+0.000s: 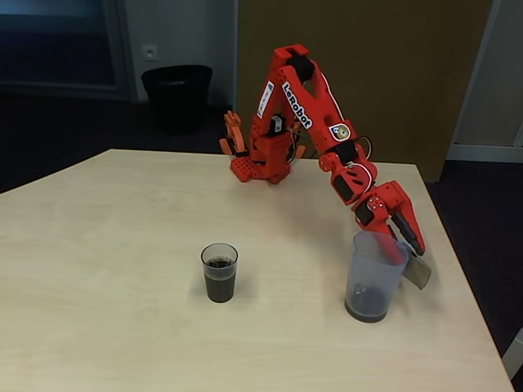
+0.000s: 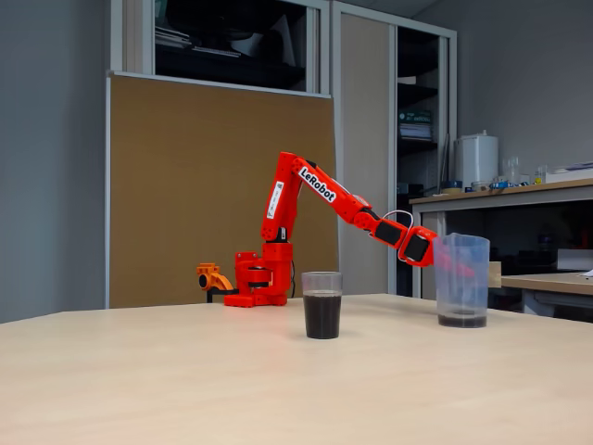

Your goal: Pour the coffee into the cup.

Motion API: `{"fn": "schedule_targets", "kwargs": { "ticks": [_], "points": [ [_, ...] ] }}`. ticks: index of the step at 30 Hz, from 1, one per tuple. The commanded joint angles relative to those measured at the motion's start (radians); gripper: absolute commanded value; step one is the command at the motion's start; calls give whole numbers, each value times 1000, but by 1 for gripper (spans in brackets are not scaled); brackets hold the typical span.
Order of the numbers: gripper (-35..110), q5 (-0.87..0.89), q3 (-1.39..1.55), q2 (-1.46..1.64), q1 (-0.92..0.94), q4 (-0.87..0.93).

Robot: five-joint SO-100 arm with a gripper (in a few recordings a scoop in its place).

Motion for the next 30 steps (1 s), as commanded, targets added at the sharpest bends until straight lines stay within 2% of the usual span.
{"fn": "schedule_targets", "kwargs": {
  "ticks": [1,30],
  "points": [
    [16,12,-14,75,14,-31],
    [14,137,40,104,35,29]
  ]
}}
